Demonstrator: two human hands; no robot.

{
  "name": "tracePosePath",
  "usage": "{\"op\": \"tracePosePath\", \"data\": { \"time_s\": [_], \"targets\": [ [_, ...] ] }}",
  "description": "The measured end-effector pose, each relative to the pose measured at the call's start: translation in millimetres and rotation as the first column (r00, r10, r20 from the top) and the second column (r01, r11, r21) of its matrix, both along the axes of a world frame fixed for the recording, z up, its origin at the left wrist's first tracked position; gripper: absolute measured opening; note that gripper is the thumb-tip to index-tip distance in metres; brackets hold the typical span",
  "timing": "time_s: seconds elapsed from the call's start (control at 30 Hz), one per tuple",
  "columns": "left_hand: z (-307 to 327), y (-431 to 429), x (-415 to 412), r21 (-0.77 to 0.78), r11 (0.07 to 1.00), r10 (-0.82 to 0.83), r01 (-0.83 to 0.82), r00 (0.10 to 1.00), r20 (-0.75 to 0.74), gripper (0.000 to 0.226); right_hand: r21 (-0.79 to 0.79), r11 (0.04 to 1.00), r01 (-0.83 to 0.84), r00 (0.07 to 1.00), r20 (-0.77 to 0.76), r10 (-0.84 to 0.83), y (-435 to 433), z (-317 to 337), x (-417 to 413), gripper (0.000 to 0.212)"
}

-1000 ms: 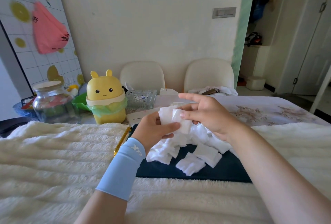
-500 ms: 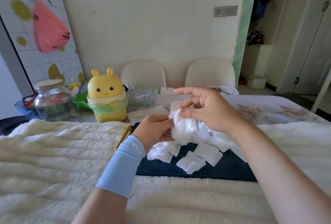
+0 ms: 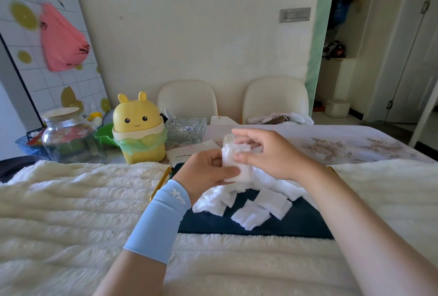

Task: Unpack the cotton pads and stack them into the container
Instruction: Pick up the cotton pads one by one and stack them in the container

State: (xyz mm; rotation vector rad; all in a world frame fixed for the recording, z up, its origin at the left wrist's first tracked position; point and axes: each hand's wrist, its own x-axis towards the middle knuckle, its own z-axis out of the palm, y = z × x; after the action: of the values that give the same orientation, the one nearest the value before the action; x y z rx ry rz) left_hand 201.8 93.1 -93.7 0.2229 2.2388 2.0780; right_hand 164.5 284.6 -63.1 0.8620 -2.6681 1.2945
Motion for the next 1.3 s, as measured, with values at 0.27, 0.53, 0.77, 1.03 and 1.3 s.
{"op": "tracePosePath", "data": {
  "time_s": [0.27,0.53,0.77,1.03,1.3],
  "targets": [
    [11,1,-1,-0.123,0.98,0.146,-0.158,0.984,-0.102,0.027,-0.174,0.985,0.007,0.991,0.131,0.016,1,1,-3,0.043],
    [52,4,-35,-0.418,0.904,0.03,-0.093,0.988,-0.154,0.048,-0.121,0.992,0.021,0.944,0.328,0.02,9,26,-17,0.019],
    [62,-3,-110,-0.573,0.783,0.17,-0.243,0.969,-0.178,0.026,0.027,0.962,0.271,0.956,0.106,-0.272,-4,49,-84,0.005],
    [25,-4,-168,-0.739,0.665,0.157,-0.106,0.988,0.0,0.033,0.264,0.946,0.19,0.934,0.25,-0.257,-37,24,-134,0.019],
    [10,-12,-183,-0.661,0.746,0.144,-0.083,0.989,0.039,0.03,0.454,0.867,0.206,0.884,0.294,-0.364,-46,-3,-149,0.019]
  ]
}}
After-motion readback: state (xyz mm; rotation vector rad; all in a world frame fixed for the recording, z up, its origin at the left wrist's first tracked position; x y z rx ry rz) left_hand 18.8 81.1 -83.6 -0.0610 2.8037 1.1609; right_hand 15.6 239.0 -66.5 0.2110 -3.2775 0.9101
